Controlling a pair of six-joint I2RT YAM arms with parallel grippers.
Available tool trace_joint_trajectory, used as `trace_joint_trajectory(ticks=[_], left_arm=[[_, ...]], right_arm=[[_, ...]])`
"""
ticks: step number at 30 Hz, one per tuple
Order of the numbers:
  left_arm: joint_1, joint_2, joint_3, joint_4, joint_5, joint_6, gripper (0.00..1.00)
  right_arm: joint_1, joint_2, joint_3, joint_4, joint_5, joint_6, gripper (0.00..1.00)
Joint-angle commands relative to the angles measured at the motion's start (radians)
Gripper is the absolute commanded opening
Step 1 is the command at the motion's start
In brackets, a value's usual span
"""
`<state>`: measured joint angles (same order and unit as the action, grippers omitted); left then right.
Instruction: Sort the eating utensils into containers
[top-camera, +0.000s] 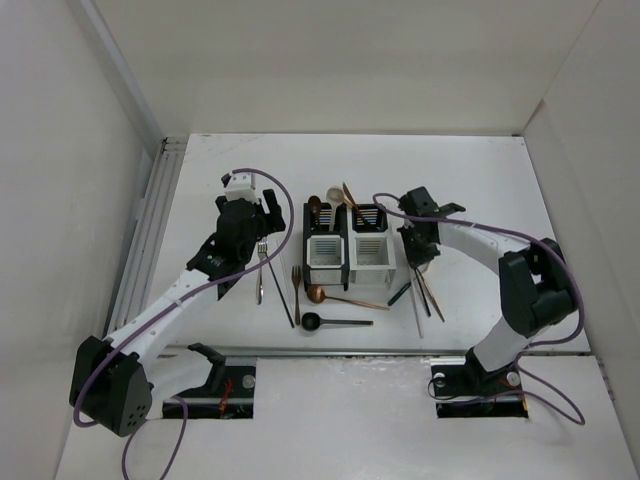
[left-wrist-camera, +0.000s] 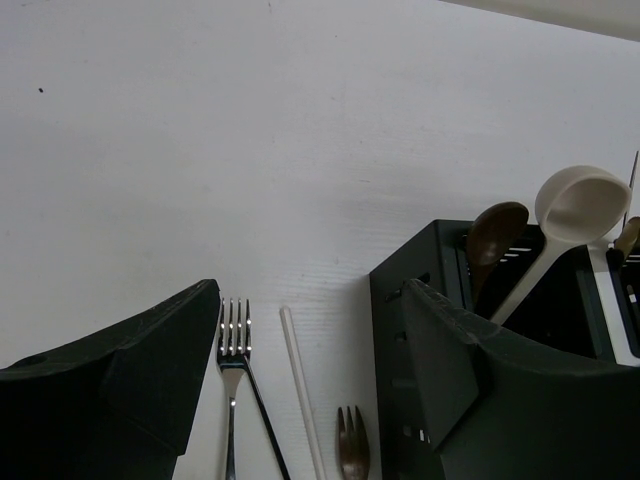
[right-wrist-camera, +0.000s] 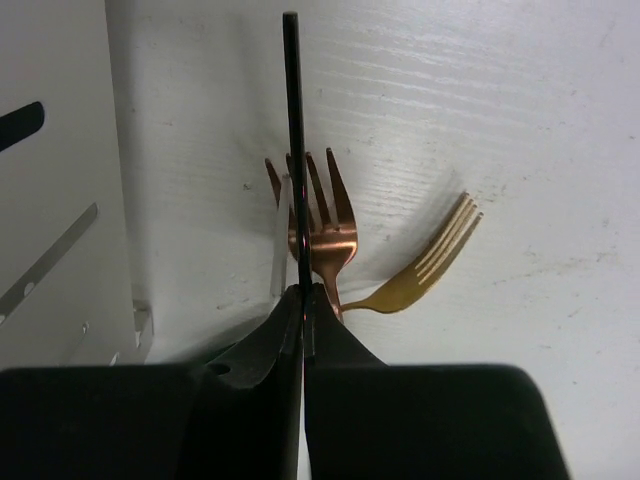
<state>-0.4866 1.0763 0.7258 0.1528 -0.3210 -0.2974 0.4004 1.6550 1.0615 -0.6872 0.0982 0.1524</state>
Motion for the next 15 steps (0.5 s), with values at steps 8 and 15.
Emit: trace_joint_trajectory(ticks=[8, 15], left_arm=[[0.003, -0.022, -0.009, 0.034, 0.002, -0.013, 0.71], [0.003, -0.022, -0.009, 0.025, 0.002, -0.013, 0.71]], right_arm=[[0.005, -0.21, -0.023, 0.025, 0.08, 0.058, 0.0], [0.02, -0.481, -0.058, 0.124, 0.144, 0.09, 0.0]])
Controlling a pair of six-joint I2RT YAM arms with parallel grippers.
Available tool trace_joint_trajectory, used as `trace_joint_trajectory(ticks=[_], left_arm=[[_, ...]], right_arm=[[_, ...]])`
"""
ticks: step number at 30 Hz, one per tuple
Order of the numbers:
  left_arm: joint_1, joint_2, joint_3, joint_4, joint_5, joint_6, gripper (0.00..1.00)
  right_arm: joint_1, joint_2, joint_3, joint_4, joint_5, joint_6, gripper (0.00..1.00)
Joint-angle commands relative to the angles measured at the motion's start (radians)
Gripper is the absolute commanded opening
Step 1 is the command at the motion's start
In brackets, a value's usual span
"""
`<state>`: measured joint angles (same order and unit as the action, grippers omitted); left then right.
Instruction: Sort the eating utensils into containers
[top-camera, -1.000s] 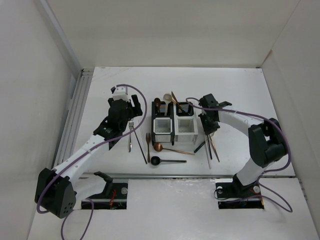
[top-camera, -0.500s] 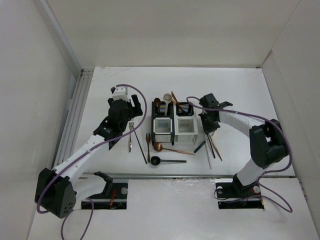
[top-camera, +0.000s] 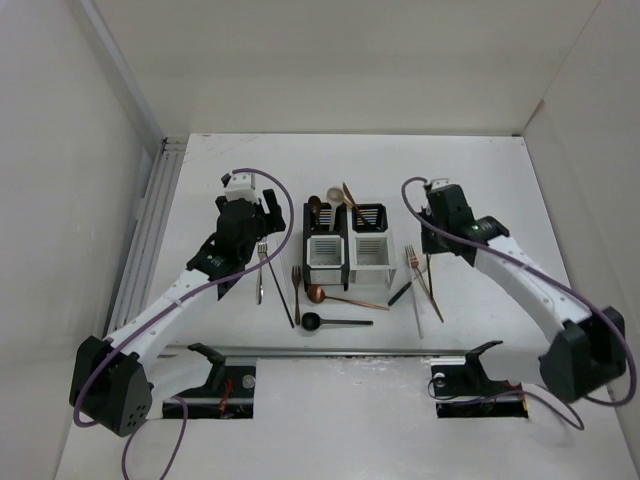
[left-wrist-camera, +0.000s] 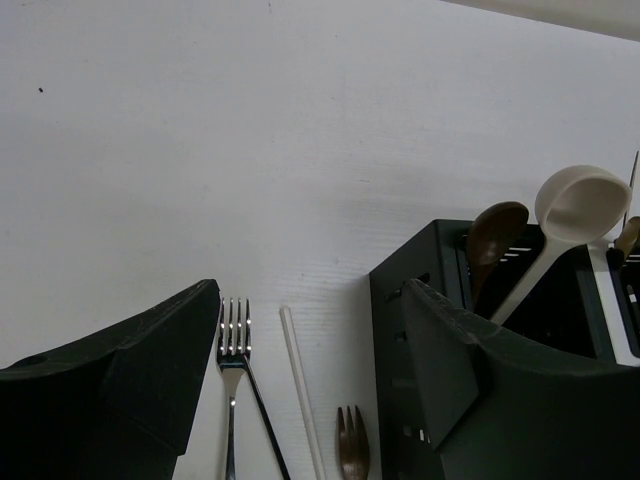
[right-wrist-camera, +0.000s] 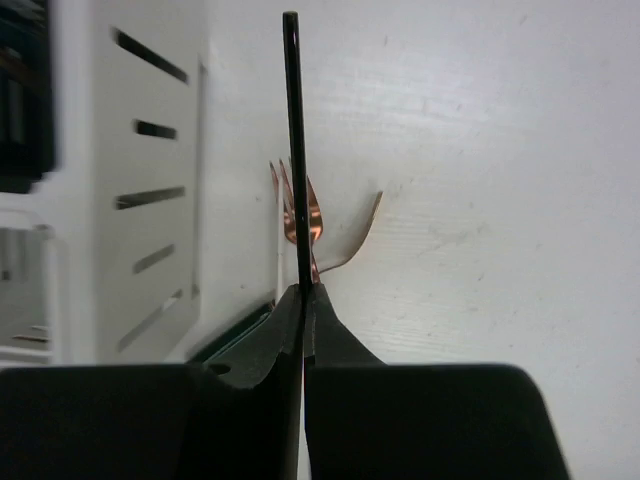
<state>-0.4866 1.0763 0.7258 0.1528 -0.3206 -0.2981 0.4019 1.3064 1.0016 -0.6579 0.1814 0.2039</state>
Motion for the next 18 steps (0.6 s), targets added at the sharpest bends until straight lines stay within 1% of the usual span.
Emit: trace_joint_trajectory(ticks=[1, 2, 3, 5, 6, 7, 9, 13, 18], left_arm=[[0.003, -0.022, -0.009, 0.025, 0.002, -0.012, 0.71], [0.003, -0.022, -0.009, 0.025, 0.002, -0.012, 0.71], [0.003, -0.022, -0.009, 0.025, 0.002, -0.003, 0.71], [0.003, -0.022, -0.009, 0.025, -0.008, -0.003, 0.71], [0.003, -0.022, -0.009, 0.025, -0.008, -0.003, 0.71], [0.003, -0.013, -0.009, 0.025, -0.008, -0.003, 0.71], [0.003, -0.013, -0.009, 0.025, -0.008, 0.007, 0.71], [0.003, -0.013, 0.0, 0.025, -0.017, 0.016, 0.71], [0.003, -0.013, 0.011, 0.016, -0.017, 0.016, 0.71]], right_arm=[[0.046, -0.184, 0.002, 0.122, 0.091, 0.038, 0.0], [0.064, -0.24, -0.009, 0.159, 0.107, 0.038, 0.0], [0.083, -0.347, -0.009, 0.258, 0.127, 0.038, 0.0], [0.127, -0.433, -0.044, 0.363, 0.18, 0.038, 0.0], [0.136, -0.484, -0.044, 0.445, 0.194, 0.038, 0.0], [0.137, -0.495, -0.044, 0.472, 0.194, 0.038, 0.0], [0.166, -0.495, -0.044, 0.5, 0.194, 0.038, 0.0], [0.232, -0.408, -0.034, 0.585, 0.174, 0.049, 0.0], [0.241, -0.337, -0.02, 0.702, 0.174, 0.049, 0.0]])
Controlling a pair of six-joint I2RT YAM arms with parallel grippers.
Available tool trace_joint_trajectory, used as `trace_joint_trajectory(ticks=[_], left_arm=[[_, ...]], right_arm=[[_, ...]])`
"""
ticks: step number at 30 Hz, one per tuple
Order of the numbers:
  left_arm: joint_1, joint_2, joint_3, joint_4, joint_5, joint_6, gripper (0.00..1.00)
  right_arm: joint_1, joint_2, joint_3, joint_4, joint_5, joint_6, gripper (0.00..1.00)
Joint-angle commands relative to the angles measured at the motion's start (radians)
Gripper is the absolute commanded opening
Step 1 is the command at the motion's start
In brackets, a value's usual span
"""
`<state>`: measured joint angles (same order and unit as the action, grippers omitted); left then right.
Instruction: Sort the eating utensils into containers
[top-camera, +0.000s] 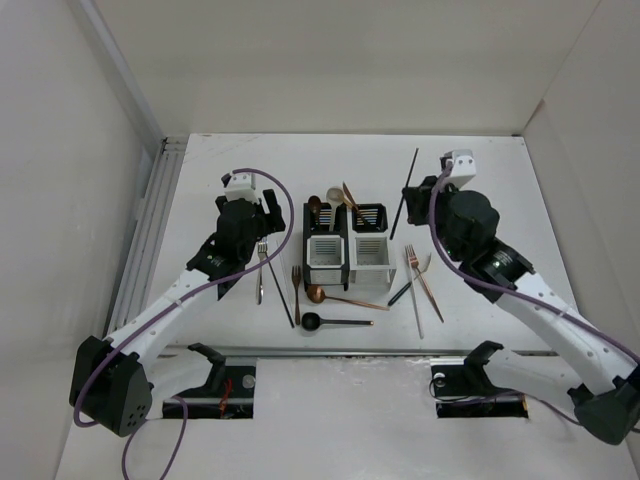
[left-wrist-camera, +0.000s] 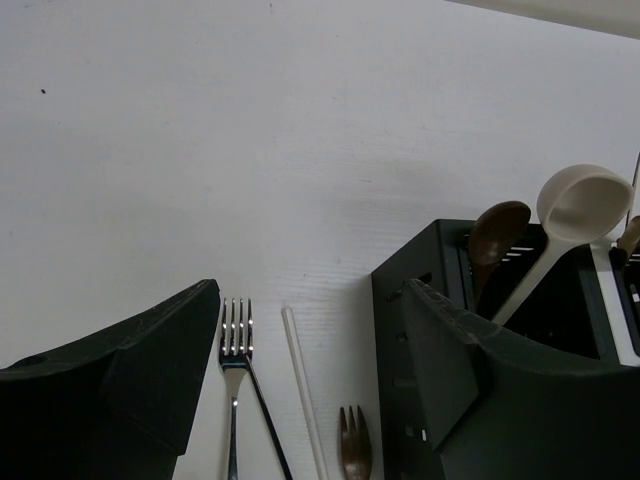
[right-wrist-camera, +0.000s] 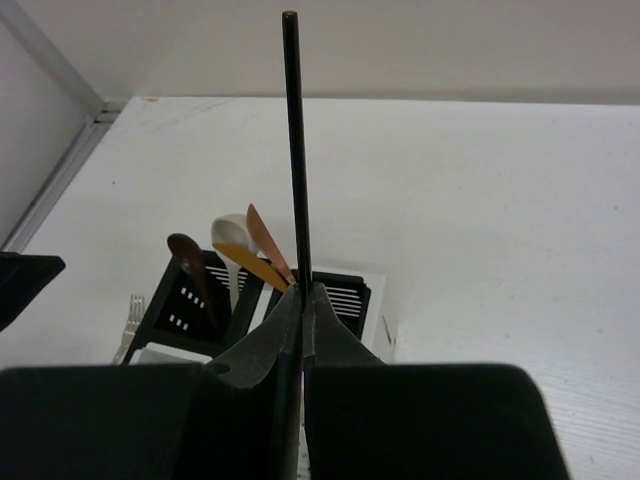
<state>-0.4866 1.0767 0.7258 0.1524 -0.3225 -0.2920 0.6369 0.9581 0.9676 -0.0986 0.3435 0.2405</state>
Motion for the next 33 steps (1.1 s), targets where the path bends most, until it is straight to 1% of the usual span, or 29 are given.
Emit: trace_joint_trajectory(ticks=[1, 5, 7, 9, 15, 20, 25, 28, 33], left_arm=[[0.003, -0.014, 0.011, 0.016, -0.015, 0.01, 0.71], [0.003, -0.014, 0.011, 0.016, -0.015, 0.01, 0.71], [0.003, -0.014, 0.011, 0.016, -0.015, 0.01, 0.71], [0.003, -0.014, 0.011, 0.007, -0.026, 0.01, 0.71], [0.003, -0.014, 0.001, -0.002, -0.056, 0.01, 0.72], [0.003, -0.014, -0.008, -0.002, -0.056, 0.01, 0.72], [0.003, -0.014, -0.008, -0.002, -0.056, 0.01, 0.72], [0.013, -0.023, -0.008, -0.002, -0.056, 0.01, 0.72], [0.013, -0.023, -0.017, -0.002, -0.066, 0.01, 0.72]], right_arm=[[0.006, 0.022, 0.026, 0.154, 0.003, 0.0, 0.0], [0.016, 0.083, 0.036, 0.163, -0.063, 0.009, 0.0], [0.026, 0.126, 0.025, 0.194, -0.099, 0.028, 0.0], [0.058, 0.139, 0.025, 0.215, -0.1, 0.039, 0.0], [0.156, 0.26, 0.06, 0.281, -0.176, 0.048, 0.0], [0.188, 0.362, 0.083, 0.332, -0.228, 0.019, 0.0], [0.224, 0.419, 0.115, 0.352, -0.242, -0.018, 0.0], [0.224, 0.446, 0.115, 0.352, -0.242, -0.027, 0.0], [0.224, 0.501, 0.082, 0.361, -0.253, -0.063, 0.0]])
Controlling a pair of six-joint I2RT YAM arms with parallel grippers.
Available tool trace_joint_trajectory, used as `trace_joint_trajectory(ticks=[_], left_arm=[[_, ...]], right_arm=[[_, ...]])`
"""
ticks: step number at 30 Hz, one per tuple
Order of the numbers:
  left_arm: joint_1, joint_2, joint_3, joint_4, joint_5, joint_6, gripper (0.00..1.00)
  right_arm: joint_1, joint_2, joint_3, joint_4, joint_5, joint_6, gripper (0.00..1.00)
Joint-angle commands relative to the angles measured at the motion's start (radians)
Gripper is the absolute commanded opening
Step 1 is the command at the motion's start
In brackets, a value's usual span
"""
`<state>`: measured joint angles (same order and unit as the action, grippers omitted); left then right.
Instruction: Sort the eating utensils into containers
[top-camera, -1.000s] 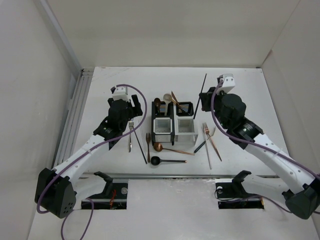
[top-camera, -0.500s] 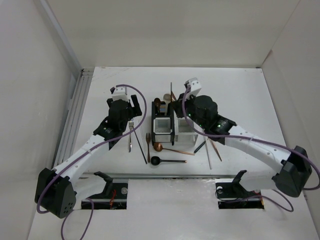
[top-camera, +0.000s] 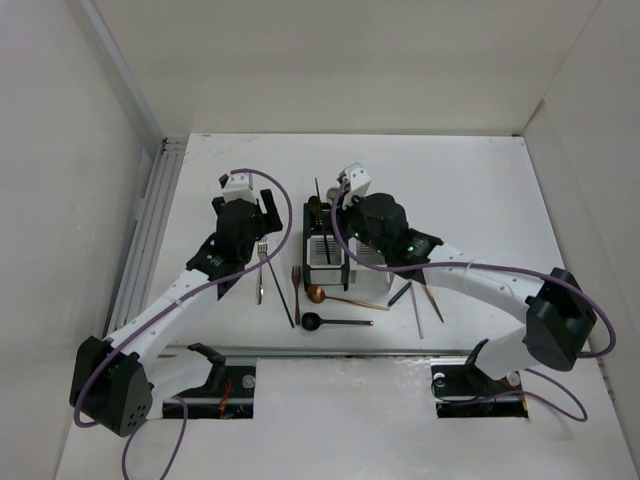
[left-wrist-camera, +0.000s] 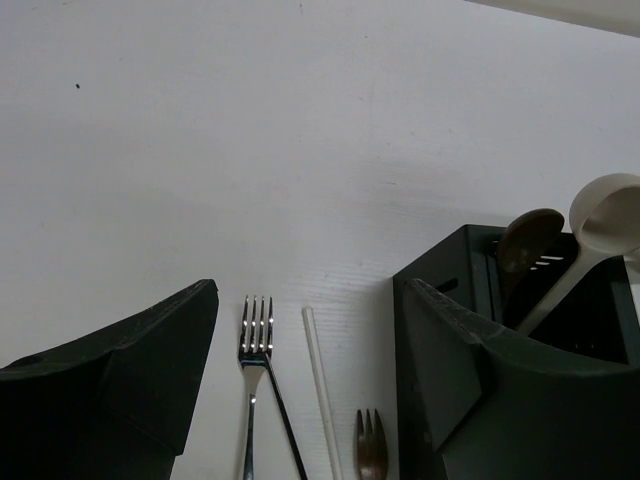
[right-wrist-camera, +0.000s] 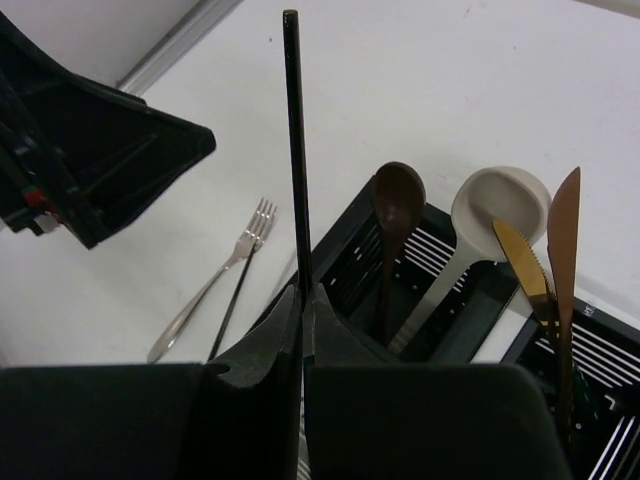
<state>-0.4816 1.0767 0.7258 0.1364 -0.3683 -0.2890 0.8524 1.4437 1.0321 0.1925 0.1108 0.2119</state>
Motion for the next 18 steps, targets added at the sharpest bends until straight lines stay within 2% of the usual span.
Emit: trace_joint_trajectory(ticks=[1, 7, 8, 10, 14, 15, 18], left_arm=[[0.008, -0.023, -0.017, 0.014, -0.02, 0.007, 0.72], [0.008, -0.032, -0.017, 0.014, -0.029, 0.016, 0.72], [0.008, -0.032, -0.017, 0.014, -0.029, 0.016, 0.72], [0.008, -0.032, -0.017, 0.014, -0.029, 0.016, 0.72], [0.008, -0.032, -0.026, 0.014, -0.029, 0.016, 0.72], [0.008, -0.032, -0.026, 0.014, -0.029, 0.025, 0.72], [0.008, -0.032, -0.026, 0.014, -0.029, 0.025, 0.72]], right_arm=[[0.008, 0.029, -0.001, 0.07, -0.02, -0.045, 0.0], [0.008, 0.049, -0.044, 0.061, -0.086, -0.072, 0.01], [0.008, 0.049, -0.044, 0.052, -0.095, -0.072, 0.08], [0.008, 0.049, -0.053, 0.051, -0.114, -0.082, 0.14], [0.008, 0.04, -0.072, 0.03, -0.114, -0.091, 0.35], [0.008, 0.029, -0.072, 0.006, -0.114, -0.091, 0.43], [0.008, -0.014, -0.072, -0.024, -0.089, -0.1, 0.55]])
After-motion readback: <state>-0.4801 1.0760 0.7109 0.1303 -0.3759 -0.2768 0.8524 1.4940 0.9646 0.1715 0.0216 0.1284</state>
